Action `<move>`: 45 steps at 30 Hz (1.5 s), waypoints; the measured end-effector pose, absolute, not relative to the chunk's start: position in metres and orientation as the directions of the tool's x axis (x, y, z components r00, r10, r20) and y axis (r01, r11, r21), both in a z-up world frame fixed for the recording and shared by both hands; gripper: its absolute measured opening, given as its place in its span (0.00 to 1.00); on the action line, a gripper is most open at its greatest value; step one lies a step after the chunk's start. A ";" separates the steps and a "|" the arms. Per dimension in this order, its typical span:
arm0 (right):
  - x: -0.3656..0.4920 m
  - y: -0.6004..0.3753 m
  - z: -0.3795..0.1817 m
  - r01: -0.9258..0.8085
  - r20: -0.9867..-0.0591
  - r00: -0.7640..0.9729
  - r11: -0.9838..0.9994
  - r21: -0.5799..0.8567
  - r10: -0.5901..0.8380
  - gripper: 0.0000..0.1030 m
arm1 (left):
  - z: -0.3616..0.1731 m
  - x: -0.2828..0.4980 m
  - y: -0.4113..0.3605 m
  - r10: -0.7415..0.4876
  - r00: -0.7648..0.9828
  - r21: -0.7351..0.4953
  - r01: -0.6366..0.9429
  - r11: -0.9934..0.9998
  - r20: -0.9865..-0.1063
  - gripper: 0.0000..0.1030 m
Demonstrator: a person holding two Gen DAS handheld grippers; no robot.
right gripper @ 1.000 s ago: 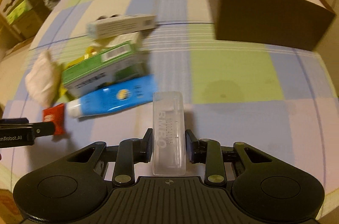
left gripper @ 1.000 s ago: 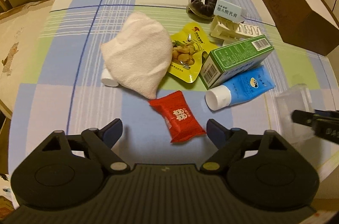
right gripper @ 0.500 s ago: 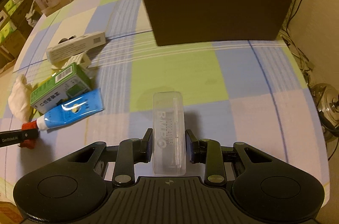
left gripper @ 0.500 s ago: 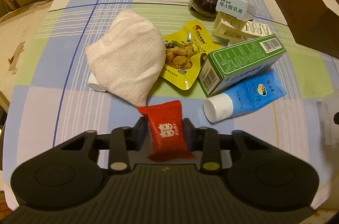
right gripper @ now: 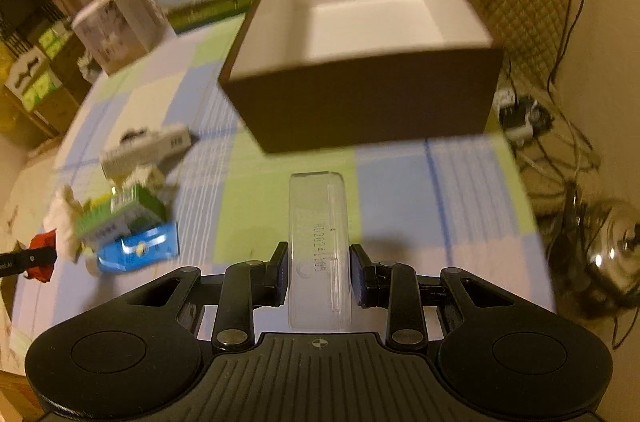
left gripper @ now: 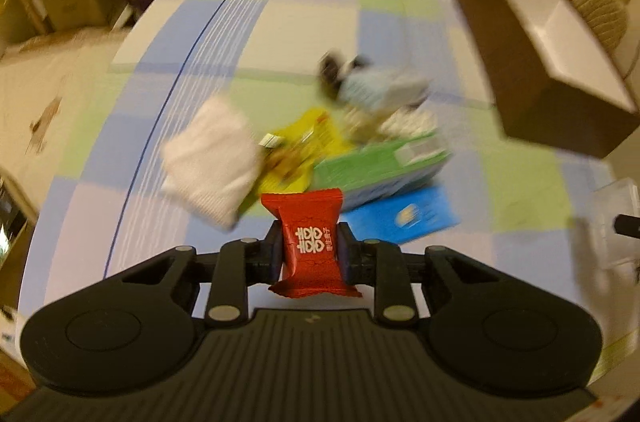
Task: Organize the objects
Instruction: 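Carry both items into the open box and release them from both tools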
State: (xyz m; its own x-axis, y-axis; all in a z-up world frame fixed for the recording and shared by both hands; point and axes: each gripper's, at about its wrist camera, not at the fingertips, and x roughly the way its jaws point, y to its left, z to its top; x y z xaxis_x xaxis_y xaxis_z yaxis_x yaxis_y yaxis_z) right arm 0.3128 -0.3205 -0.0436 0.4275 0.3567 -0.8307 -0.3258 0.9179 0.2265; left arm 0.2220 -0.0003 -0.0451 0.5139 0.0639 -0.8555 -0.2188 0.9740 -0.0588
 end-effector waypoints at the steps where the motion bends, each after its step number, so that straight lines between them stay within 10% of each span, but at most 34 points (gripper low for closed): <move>1: 0.318 -0.326 -0.037 -0.332 -0.821 0.438 0.915 0.230 0.365 0.27 | -0.037 0.229 -0.009 0.056 0.532 -0.066 -0.206 0.976 -0.845 0.21; 18: 0.437 -0.353 0.014 -0.411 -0.708 0.558 0.885 0.217 0.433 0.27 | 0.008 0.390 -0.176 -0.170 0.651 -0.162 0.072 0.984 -0.740 0.21; 45: 0.533 -0.340 -0.064 -0.459 -0.840 0.425 0.880 0.121 0.338 0.27 | -0.077 0.506 -0.245 -0.175 0.440 -0.127 0.135 0.983 -0.881 0.29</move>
